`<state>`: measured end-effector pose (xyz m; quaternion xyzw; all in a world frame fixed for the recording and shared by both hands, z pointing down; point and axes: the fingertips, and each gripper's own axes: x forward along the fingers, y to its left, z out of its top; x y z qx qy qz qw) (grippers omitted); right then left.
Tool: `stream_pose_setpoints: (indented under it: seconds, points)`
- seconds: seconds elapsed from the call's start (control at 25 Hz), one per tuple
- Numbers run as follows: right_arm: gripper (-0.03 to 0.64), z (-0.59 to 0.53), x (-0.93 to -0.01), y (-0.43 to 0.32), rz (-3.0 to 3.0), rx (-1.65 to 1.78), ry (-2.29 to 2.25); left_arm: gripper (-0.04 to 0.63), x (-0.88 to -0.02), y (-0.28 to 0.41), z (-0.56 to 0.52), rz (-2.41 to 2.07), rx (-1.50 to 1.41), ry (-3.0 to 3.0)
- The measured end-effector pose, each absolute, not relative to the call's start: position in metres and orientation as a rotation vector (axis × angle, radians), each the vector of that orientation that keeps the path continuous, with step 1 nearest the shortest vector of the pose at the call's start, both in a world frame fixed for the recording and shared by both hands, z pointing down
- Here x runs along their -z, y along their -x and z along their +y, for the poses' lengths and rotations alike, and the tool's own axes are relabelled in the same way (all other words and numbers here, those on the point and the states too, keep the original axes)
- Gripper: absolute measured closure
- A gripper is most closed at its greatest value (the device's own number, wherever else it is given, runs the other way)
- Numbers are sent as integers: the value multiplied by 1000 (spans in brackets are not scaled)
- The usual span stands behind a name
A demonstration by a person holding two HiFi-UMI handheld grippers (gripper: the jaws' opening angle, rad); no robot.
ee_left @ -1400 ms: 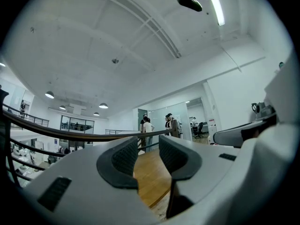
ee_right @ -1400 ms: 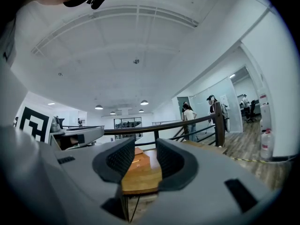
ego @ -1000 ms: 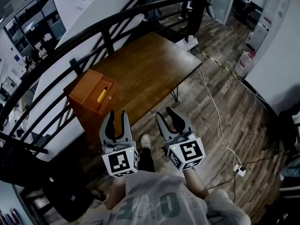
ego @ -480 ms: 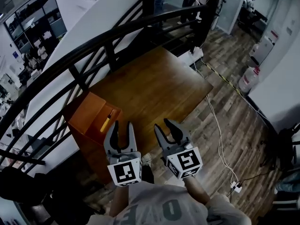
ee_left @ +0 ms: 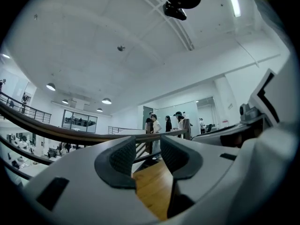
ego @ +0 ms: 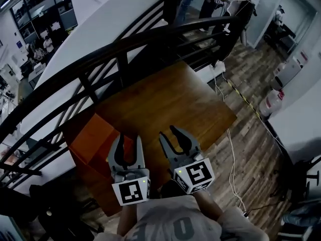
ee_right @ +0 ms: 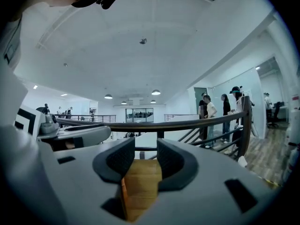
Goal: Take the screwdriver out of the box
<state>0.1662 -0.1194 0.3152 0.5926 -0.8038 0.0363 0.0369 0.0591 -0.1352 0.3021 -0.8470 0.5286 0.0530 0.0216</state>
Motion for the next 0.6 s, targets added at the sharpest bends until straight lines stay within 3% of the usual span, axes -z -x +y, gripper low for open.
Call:
stream_pose_setpoints:
  seconds: [0.6]
  points:
    - [476, -184, -317, -163, -2651, -164, -1535, 433, -295, -62, -179, 1868, -37, 2457]
